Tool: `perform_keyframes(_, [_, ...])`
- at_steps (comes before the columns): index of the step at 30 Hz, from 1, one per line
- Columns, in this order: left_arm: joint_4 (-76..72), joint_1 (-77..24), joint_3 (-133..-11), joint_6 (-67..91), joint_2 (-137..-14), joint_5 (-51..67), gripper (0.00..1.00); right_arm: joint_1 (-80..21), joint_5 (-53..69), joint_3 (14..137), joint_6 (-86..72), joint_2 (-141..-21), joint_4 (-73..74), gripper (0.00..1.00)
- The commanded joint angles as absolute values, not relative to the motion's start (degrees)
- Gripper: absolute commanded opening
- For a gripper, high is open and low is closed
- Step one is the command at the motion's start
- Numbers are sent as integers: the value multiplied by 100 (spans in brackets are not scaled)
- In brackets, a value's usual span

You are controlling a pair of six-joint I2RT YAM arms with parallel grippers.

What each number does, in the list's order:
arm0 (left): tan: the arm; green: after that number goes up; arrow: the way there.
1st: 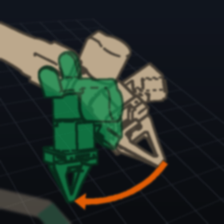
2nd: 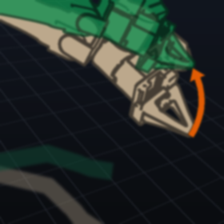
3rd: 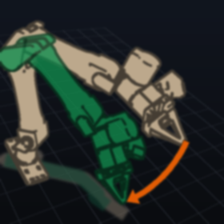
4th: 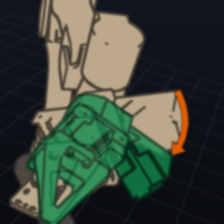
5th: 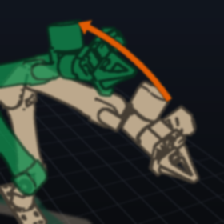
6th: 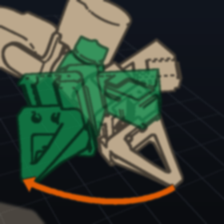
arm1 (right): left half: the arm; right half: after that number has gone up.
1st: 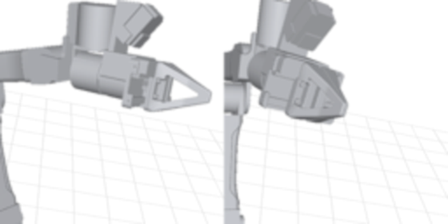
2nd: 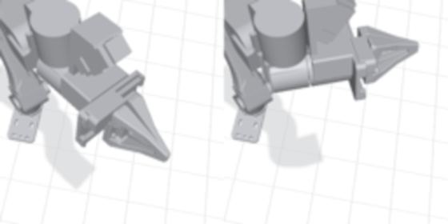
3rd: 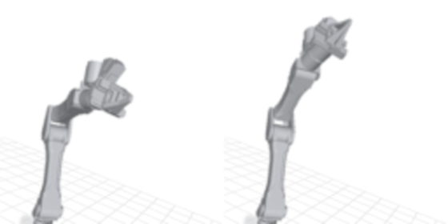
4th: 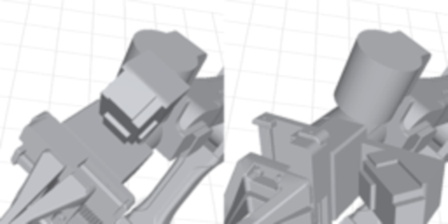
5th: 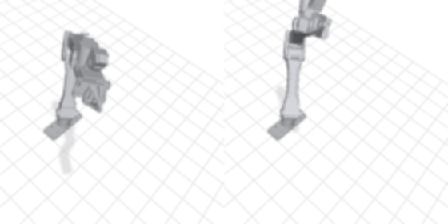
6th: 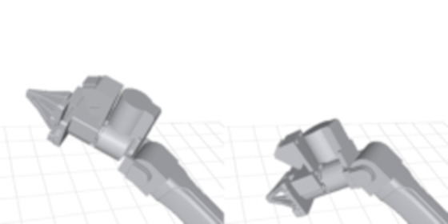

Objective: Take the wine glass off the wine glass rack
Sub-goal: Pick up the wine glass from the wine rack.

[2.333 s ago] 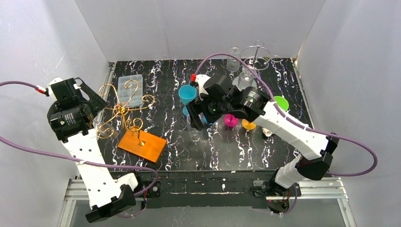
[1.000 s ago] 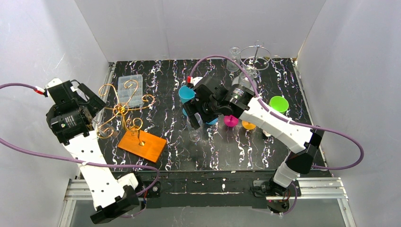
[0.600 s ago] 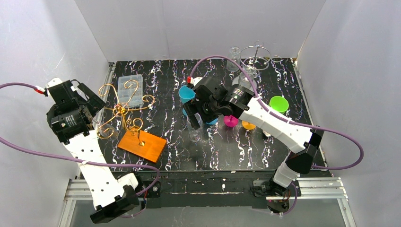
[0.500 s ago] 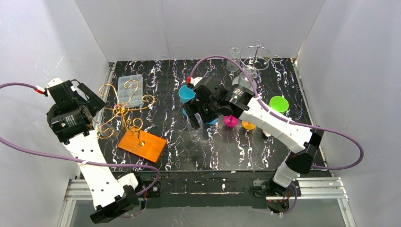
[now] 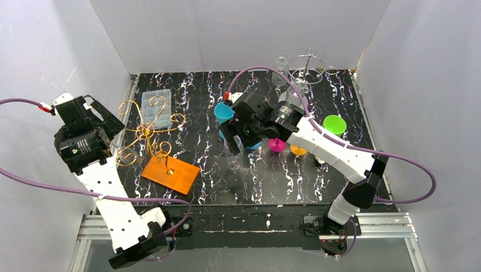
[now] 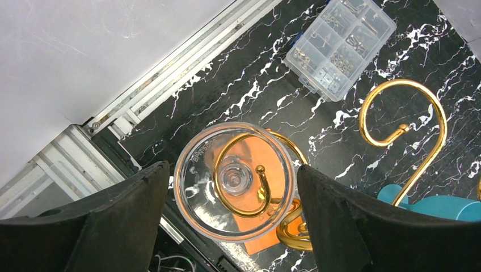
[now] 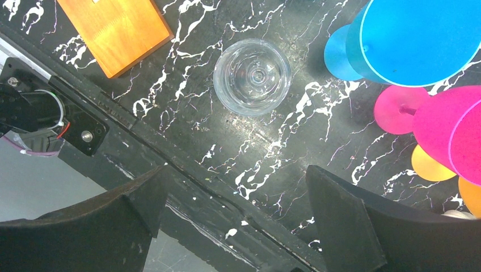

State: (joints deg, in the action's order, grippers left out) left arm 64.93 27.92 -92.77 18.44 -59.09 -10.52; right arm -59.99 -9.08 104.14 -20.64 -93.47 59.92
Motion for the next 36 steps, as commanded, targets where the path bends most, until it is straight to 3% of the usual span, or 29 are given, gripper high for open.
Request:
perform_keyframes(1, [6666,2822,-9522,1766,-5867,-1141,84,-5985,-1020,10373,-2066,-9141,5938,98])
perform_keyframes(10, [6687,2821,-9143,1786,-5678,-1226,92,-5985,-1018,10291,-2039,-9067,5977,98])
perform_keyframes(23, [6444,2821,-9098,1809,-5816,-1242,90,-5985,-1015,10237,-2052,-9027,5964,98])
perform_keyframes(29, [6387,2823,-9116,1819,-5886,-1198,86,-5985,-1037,10290,-2053,-9054,5987,98])
perform_keyframes(36, [6370,2822,-9353,1731,-5920,-1117,69,-5985,-1045,10292,-2074,-9022,5994,98])
